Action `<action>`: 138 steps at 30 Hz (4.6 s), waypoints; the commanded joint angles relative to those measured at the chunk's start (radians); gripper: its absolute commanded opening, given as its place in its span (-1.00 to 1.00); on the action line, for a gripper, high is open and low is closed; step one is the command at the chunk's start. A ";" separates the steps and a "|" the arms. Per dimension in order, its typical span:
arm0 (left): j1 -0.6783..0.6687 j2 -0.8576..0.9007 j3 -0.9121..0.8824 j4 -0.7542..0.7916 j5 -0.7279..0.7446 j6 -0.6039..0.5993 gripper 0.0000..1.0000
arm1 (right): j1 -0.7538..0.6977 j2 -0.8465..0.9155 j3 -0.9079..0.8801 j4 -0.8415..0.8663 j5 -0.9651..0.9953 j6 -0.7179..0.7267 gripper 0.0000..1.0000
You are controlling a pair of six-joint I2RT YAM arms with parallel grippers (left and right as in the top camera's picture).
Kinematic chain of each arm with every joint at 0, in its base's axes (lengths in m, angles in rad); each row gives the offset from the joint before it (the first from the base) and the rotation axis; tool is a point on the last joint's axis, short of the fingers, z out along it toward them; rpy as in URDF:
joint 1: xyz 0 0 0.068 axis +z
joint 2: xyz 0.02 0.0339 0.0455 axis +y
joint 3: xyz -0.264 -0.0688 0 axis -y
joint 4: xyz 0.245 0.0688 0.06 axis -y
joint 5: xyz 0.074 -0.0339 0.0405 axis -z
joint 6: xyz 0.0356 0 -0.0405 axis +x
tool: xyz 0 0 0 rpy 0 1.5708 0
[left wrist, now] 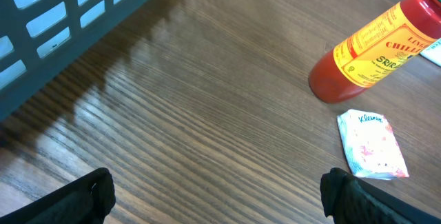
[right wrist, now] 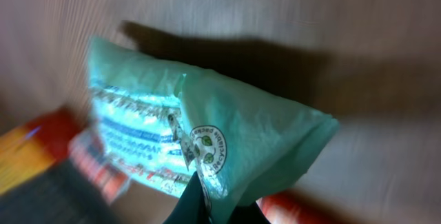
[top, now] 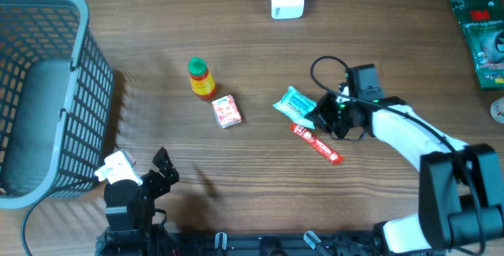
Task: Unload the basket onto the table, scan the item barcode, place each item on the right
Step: 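Return the right gripper and grasp the green wipes pack, then lift the wipes pack and hold it under the white scanner, then carry the wipes pack to the right edge and release it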
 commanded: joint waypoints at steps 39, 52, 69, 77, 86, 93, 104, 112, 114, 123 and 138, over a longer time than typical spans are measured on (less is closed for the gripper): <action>0.001 -0.005 -0.005 0.002 -0.013 0.001 1.00 | -0.162 -0.016 0.052 -0.264 -0.665 1.106 -0.91; 0.001 -0.005 -0.005 0.002 -0.013 0.001 1.00 | -0.162 -0.016 0.052 -0.262 -0.570 0.996 -0.91; 0.001 -0.005 -0.005 0.002 -0.013 0.001 1.00 | -0.063 -0.042 0.051 0.179 -0.364 -0.513 -0.91; 0.001 -0.005 -0.005 0.002 -0.013 0.001 1.00 | 0.026 0.006 0.069 0.846 -0.265 -0.150 -0.91; 0.001 -0.005 -0.005 0.002 -0.013 0.001 1.00 | 0.027 0.340 0.510 0.849 -0.168 -0.076 -0.91; 0.001 -0.005 -0.005 0.002 -0.013 0.001 1.00 | 0.027 0.737 0.951 0.795 -0.029 0.079 -0.91; 0.001 -0.005 -0.005 0.002 -0.013 0.001 1.00 | 0.021 0.795 1.027 0.732 -0.005 0.040 -0.91; 0.001 -0.005 -0.005 0.002 -0.013 0.001 1.00 | -0.212 0.496 1.027 0.198 0.043 -0.242 -0.91; 0.001 -0.005 -0.005 0.002 -0.013 0.001 1.00 | -0.274 0.462 1.027 0.074 0.154 -0.256 -0.91; 0.001 -0.005 -0.005 0.002 -0.013 0.001 1.00 | -0.541 0.503 0.937 -0.200 0.594 -0.258 -0.75; 0.001 -0.005 -0.005 0.002 -0.013 0.001 1.00 | -0.621 0.273 0.941 -0.418 0.334 -0.410 0.60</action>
